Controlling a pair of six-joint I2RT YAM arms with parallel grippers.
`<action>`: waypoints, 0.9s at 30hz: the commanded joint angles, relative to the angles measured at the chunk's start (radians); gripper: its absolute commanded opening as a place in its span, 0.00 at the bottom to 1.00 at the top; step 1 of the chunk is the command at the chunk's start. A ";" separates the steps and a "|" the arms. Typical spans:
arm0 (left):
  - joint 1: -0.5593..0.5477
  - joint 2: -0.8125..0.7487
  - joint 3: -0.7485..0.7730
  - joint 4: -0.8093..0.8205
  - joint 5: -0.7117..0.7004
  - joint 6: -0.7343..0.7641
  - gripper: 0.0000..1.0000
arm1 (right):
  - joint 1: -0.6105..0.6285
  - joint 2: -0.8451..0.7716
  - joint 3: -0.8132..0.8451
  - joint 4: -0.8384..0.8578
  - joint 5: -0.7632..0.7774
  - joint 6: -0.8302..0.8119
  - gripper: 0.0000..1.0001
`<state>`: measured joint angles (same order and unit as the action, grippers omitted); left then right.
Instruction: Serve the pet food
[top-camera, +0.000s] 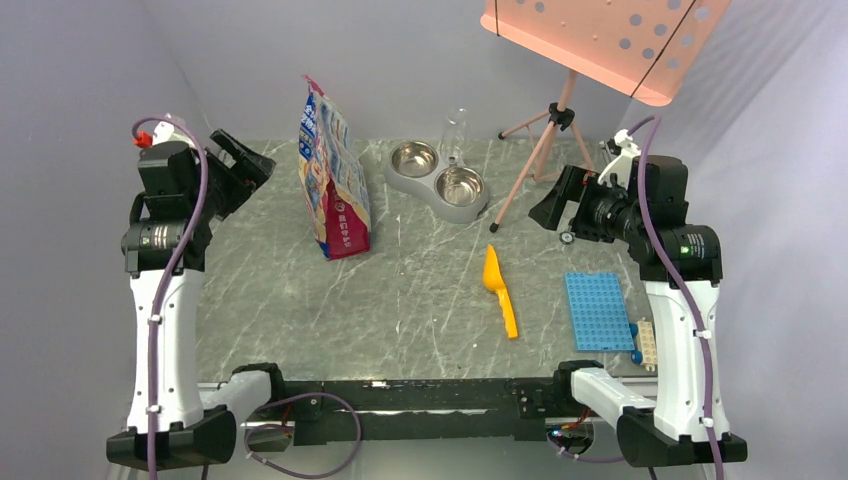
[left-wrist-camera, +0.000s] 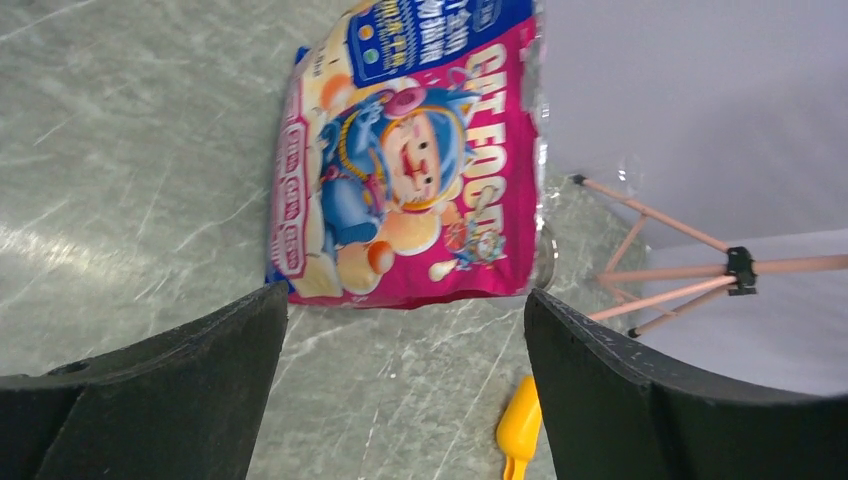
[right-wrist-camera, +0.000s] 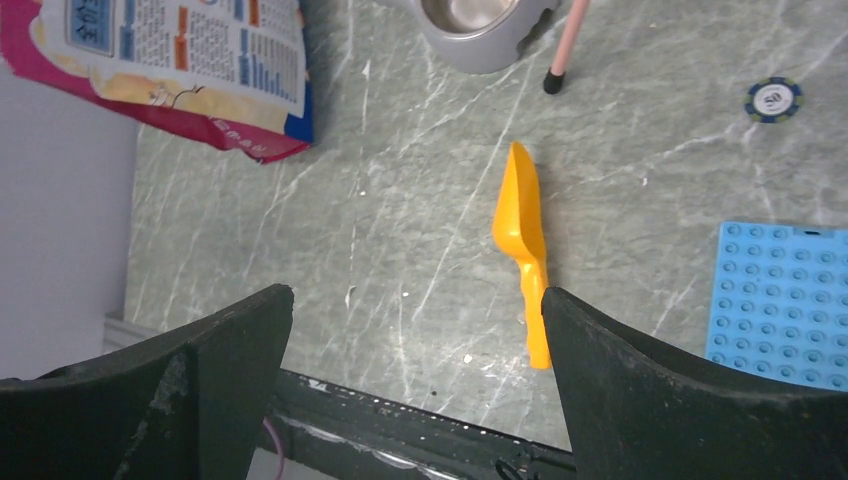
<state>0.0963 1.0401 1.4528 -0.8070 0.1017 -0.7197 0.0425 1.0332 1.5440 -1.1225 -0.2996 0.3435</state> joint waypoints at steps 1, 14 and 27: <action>-0.065 0.046 0.064 0.133 0.009 0.032 0.91 | 0.017 -0.025 0.000 0.058 -0.073 -0.004 1.00; -0.441 0.429 0.373 -0.171 -0.409 0.025 0.80 | 0.097 -0.001 0.022 0.029 -0.004 -0.035 1.00; -0.509 0.548 0.361 -0.139 -0.524 0.197 0.17 | 0.118 0.008 0.005 0.015 0.028 -0.037 1.00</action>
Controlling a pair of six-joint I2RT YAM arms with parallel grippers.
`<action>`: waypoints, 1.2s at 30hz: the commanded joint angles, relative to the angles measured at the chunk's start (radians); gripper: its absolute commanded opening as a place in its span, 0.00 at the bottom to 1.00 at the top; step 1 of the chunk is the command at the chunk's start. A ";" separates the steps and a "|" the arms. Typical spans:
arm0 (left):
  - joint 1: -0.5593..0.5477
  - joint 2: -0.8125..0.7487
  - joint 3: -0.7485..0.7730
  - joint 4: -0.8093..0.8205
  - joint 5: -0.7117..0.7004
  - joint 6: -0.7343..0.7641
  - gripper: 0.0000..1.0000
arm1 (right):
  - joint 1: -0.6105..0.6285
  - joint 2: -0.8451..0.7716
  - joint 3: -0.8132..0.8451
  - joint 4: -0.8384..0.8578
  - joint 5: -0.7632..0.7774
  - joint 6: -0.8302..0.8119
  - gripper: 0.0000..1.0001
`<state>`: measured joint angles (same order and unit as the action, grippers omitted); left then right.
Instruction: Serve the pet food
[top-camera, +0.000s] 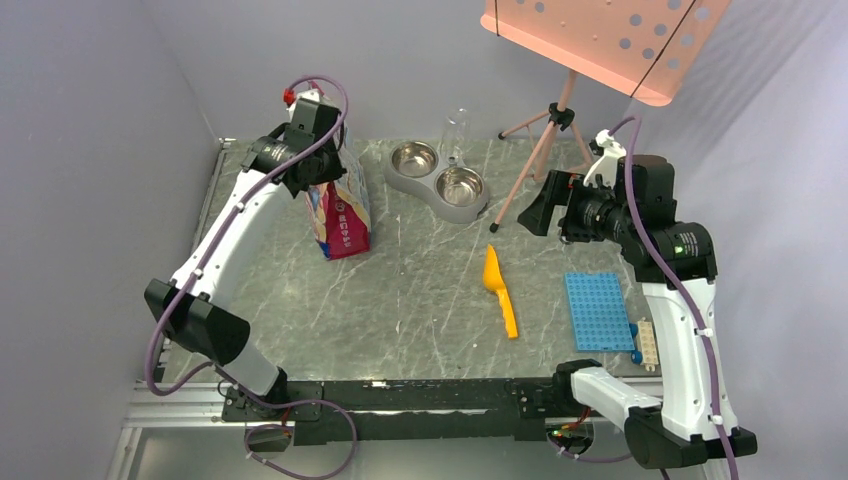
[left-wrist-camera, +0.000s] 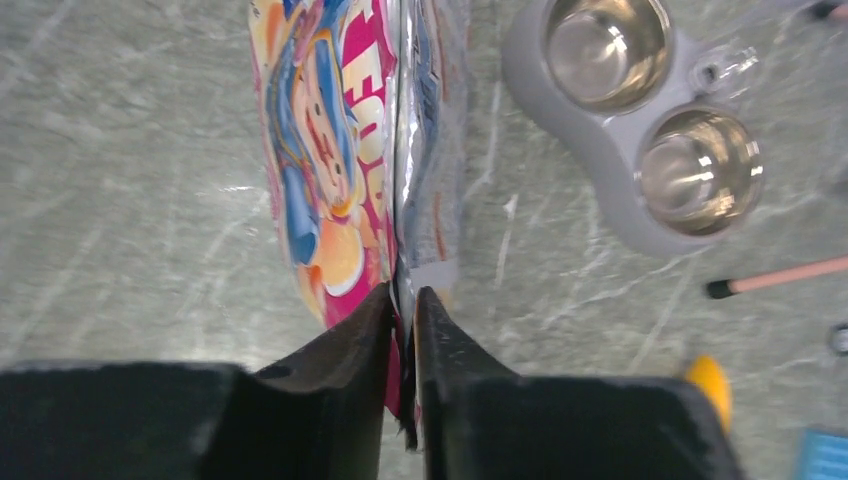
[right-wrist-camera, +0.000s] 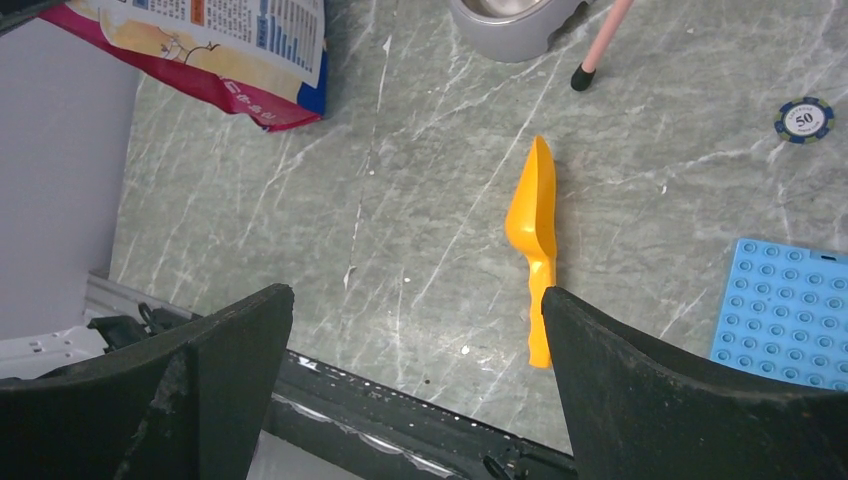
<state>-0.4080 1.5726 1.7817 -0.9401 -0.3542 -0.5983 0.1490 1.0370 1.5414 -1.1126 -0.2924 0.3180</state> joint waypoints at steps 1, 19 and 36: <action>-0.005 0.020 0.039 -0.018 -0.068 0.086 0.08 | 0.013 0.010 0.007 0.006 0.018 -0.010 1.00; -0.204 -0.314 -0.138 -0.285 0.134 -0.127 0.00 | 0.273 0.173 -0.036 0.161 0.035 0.105 1.00; -0.598 -0.475 -0.166 -0.315 0.035 -0.399 0.66 | 0.565 0.366 0.014 0.336 0.090 0.285 0.90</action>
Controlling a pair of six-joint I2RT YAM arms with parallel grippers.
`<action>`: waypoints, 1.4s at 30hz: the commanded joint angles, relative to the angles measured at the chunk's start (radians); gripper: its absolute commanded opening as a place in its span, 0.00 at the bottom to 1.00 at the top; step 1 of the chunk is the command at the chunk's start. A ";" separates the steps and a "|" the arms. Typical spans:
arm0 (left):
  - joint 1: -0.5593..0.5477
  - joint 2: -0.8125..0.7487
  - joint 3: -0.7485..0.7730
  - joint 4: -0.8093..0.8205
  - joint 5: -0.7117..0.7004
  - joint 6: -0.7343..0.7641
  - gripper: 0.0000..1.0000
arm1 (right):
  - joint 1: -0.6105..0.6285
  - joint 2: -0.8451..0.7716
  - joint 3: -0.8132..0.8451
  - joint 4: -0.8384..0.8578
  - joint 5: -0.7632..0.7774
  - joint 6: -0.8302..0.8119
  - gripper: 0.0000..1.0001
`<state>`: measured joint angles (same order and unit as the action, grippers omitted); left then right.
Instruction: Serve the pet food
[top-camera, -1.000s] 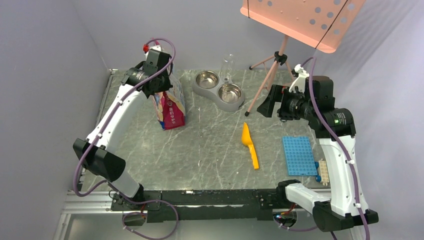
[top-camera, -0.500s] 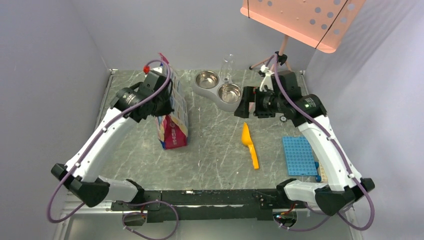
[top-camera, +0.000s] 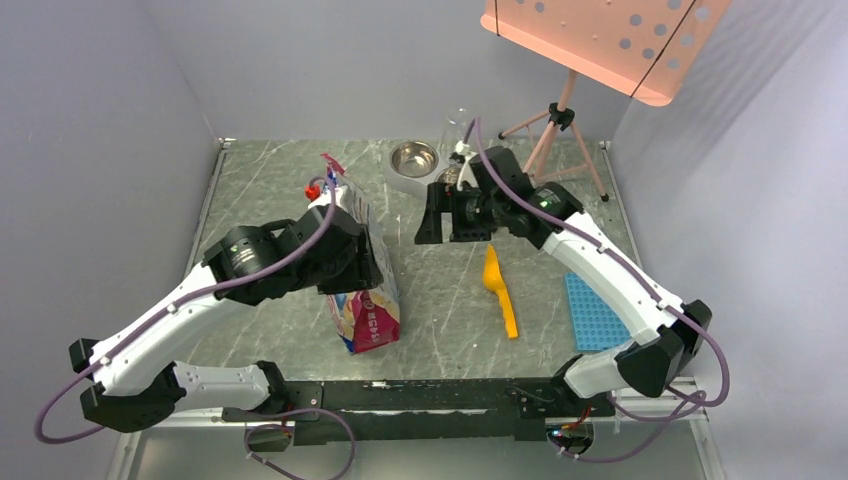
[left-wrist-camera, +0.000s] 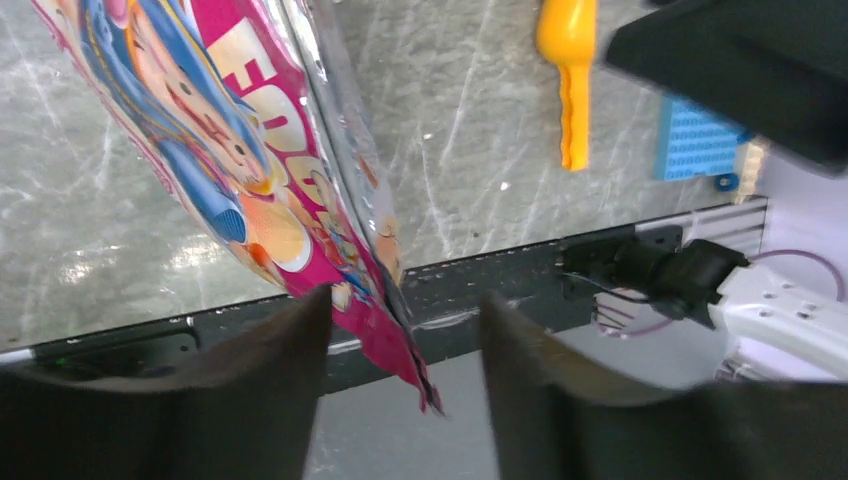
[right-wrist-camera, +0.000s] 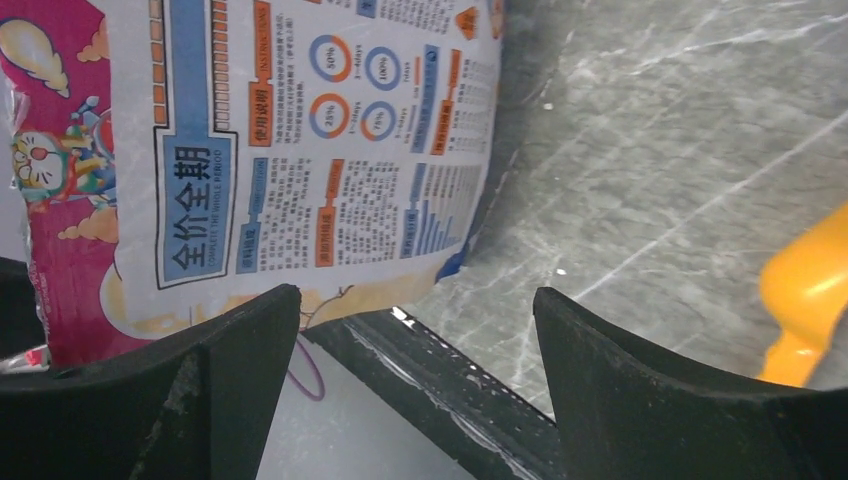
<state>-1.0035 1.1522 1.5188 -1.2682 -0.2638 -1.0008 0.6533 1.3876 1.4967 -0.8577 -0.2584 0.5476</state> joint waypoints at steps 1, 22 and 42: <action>0.006 -0.070 0.113 0.006 -0.098 0.012 0.82 | 0.079 0.023 0.073 0.085 0.094 0.060 0.90; 0.683 -0.080 -0.019 0.403 0.348 0.109 0.46 | 0.255 0.352 0.472 0.264 0.173 0.047 0.44; 0.685 -0.149 -0.141 0.428 0.355 0.105 0.65 | 0.290 0.365 0.453 0.267 0.153 0.023 0.14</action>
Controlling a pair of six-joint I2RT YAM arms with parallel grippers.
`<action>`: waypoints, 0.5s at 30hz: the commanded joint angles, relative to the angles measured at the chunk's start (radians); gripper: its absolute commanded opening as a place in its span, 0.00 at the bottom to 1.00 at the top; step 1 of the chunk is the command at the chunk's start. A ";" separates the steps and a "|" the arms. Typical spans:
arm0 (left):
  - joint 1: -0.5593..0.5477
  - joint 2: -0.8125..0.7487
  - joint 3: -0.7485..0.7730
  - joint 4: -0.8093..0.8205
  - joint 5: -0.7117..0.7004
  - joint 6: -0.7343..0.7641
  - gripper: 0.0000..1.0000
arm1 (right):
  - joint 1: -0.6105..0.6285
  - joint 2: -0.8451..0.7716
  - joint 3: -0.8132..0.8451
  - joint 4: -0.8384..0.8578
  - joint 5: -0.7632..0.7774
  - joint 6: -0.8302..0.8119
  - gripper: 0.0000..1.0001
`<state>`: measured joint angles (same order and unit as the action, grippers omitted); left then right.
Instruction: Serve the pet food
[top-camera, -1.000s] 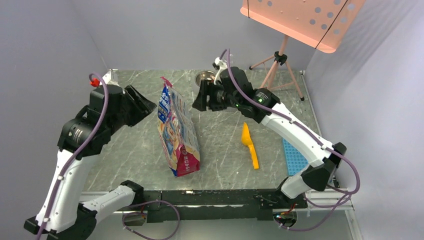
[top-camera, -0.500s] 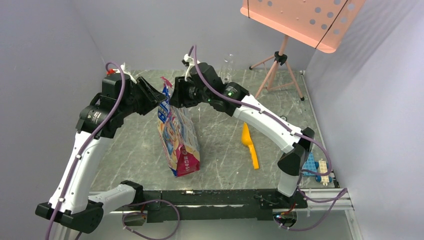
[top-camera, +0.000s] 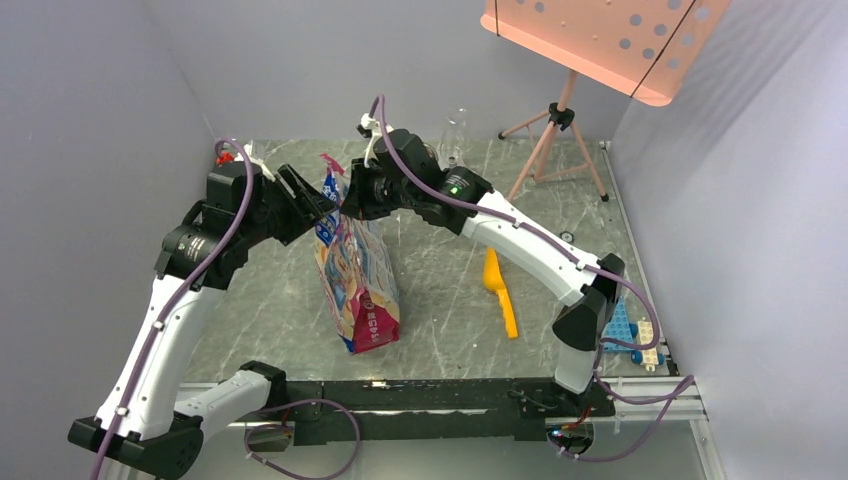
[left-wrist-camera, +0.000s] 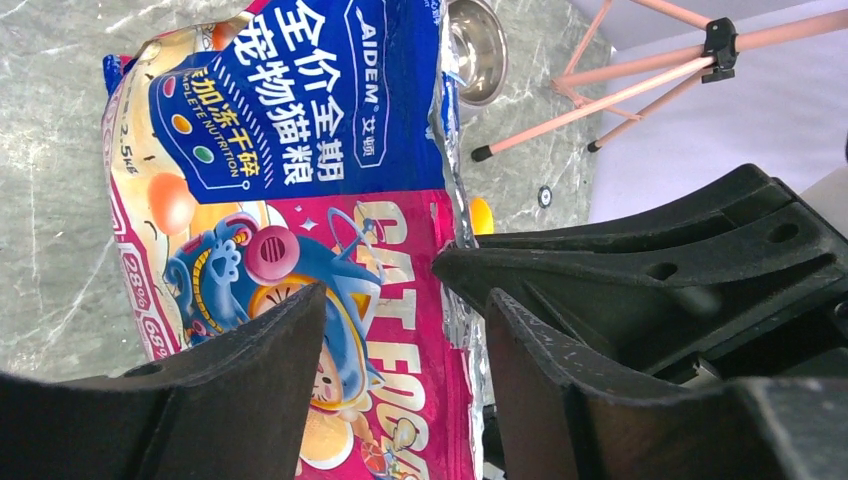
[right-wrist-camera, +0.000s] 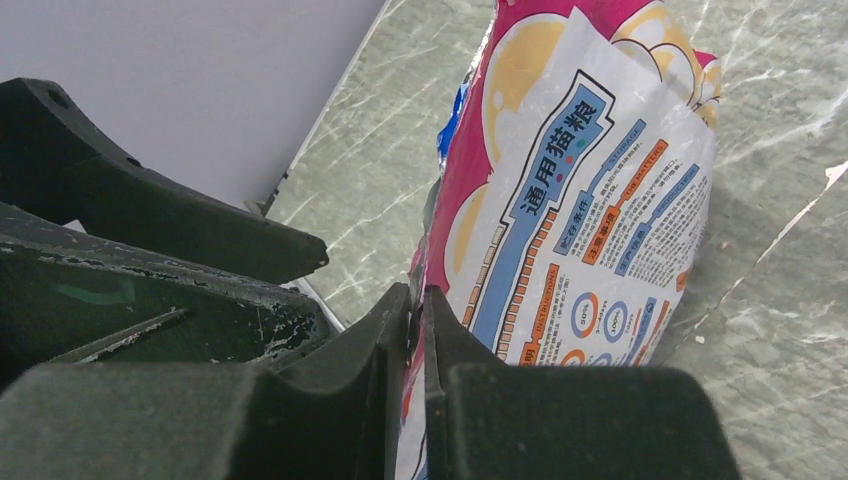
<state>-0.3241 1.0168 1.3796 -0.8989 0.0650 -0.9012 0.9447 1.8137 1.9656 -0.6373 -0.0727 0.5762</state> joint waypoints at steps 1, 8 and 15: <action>0.005 -0.013 -0.004 0.060 0.026 0.004 0.66 | -0.001 -0.063 -0.013 0.042 -0.035 -0.006 0.10; 0.011 0.004 -0.009 0.082 0.044 -0.005 0.71 | -0.013 -0.087 -0.046 0.067 -0.065 -0.001 0.22; 0.017 0.008 -0.014 0.085 0.048 -0.011 0.66 | -0.029 -0.117 -0.090 0.103 -0.082 0.008 0.19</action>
<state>-0.3141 1.0294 1.3682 -0.8581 0.0933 -0.9039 0.9287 1.7580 1.8923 -0.5991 -0.1322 0.5770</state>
